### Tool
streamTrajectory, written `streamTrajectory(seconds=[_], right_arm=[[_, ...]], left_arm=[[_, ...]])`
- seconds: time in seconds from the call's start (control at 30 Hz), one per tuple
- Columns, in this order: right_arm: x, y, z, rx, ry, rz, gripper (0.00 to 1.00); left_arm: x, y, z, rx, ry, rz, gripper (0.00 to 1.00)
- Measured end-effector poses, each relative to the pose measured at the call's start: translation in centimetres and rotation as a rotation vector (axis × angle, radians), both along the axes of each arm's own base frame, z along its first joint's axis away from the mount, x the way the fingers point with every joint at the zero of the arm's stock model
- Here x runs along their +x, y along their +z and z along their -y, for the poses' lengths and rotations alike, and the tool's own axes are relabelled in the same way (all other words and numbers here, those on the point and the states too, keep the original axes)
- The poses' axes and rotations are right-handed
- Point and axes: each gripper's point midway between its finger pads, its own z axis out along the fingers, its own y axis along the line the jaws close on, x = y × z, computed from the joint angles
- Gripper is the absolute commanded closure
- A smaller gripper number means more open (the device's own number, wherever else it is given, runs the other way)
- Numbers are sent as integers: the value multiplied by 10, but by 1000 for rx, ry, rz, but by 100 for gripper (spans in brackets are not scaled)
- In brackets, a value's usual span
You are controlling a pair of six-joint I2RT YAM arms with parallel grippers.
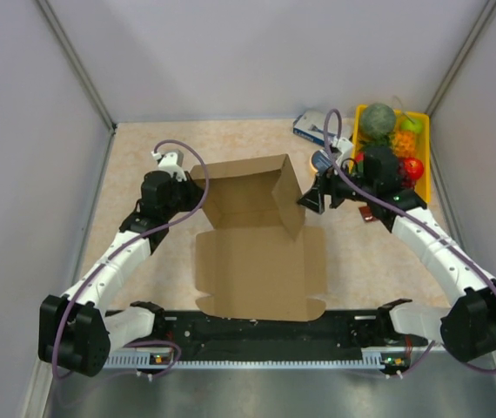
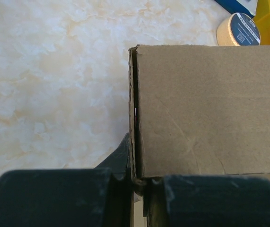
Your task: Fold the paper box
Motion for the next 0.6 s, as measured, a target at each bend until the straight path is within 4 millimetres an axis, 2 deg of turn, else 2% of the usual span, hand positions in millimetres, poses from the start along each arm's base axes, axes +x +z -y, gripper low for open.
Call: streamTrajectory(seconds=[0.03,0.1,0.2,0.37,0.6], right_arm=[[1,-1,0,-9,-5,9,24],[-3,-2,-12,-36,13,46,24],[-17,-1,-29,-65,43,105,24],[-15,6,-30,-90,-17,186,24],[-13,-2,-37,-164,-137,310,27]], left_arm=[[0,0,0,-1,-1,1,100],[0,0,0,-2,-1,1,100],[0,0,0,-3,-1,1,100],[0,0,-1,-3,-1,-1,100],[-3,5,-9,13,42,16,100]])
